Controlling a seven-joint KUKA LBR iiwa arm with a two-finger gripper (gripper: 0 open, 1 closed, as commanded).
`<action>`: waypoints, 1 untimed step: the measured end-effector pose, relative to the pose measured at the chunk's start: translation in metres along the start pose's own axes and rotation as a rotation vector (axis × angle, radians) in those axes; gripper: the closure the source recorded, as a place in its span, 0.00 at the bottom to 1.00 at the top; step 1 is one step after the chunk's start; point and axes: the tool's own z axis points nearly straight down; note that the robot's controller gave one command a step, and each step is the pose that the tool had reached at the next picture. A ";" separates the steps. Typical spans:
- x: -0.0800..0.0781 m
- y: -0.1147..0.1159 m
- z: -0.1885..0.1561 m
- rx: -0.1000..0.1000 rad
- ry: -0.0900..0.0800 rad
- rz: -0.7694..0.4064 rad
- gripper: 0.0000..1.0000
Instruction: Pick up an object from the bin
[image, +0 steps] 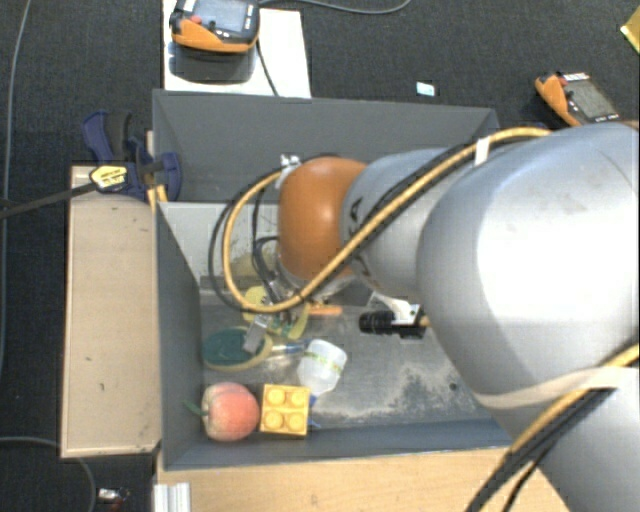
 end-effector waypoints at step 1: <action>0.000 0.000 0.000 0.000 0.000 0.000 1.00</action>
Offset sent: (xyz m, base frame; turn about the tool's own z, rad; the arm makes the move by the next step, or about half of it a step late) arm 0.0000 0.0001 0.0335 0.0001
